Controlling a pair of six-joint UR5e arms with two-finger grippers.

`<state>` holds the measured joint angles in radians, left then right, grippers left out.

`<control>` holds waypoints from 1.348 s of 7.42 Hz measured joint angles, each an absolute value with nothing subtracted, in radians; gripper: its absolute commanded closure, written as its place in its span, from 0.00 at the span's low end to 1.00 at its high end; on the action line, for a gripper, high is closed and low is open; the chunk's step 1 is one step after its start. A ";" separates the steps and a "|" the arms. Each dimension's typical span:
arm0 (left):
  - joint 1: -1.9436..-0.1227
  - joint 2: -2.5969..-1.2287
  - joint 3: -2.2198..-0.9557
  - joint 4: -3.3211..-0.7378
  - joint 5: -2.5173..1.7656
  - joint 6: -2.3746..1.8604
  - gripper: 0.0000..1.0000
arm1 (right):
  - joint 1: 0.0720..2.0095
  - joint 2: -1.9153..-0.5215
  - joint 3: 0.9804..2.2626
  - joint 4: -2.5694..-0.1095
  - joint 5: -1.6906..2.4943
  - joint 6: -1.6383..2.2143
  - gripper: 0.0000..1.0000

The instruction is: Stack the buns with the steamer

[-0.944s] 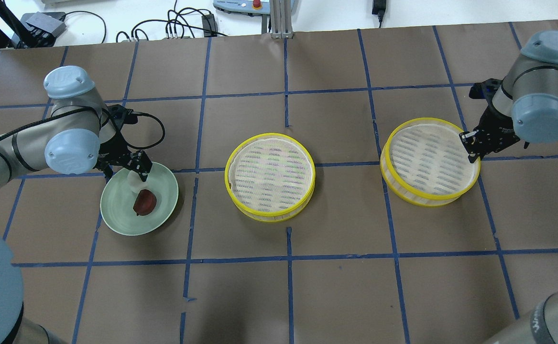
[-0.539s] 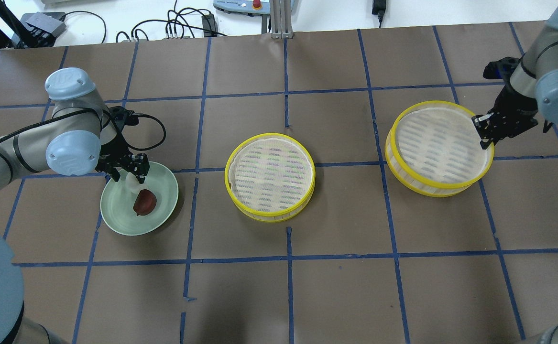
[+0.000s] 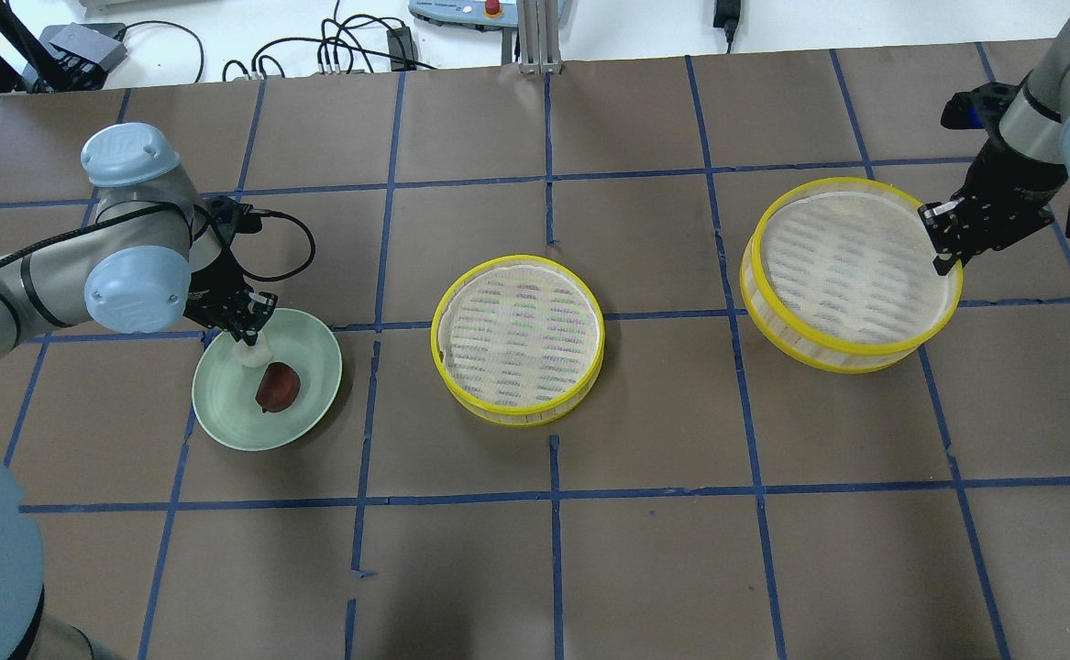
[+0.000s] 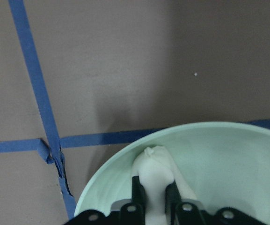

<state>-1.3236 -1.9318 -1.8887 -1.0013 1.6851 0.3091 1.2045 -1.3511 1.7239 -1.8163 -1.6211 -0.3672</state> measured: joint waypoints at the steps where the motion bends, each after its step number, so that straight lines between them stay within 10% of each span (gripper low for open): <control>1: -1.334 -1.901 -1.868 -1.018 1.686 0.297 1.00 | 1.218 -1.358 1.721 -1.814 -1.611 -0.359 0.94; 7: -1.640 -1.811 -1.777 -1.128 1.410 -0.224 0.94 | 1.433 -1.375 1.716 -1.801 -1.515 -0.068 0.93; 8: -1.697 -1.841 -1.777 -1.080 1.357 -0.316 0.04 | 1.436 -1.373 1.717 -1.801 -1.515 -0.063 0.93; 10: -1.772 -1.928 -1.779 -0.997 1.334 -0.418 0.00 | 1.437 -1.371 1.718 -1.801 -1.517 -0.062 0.93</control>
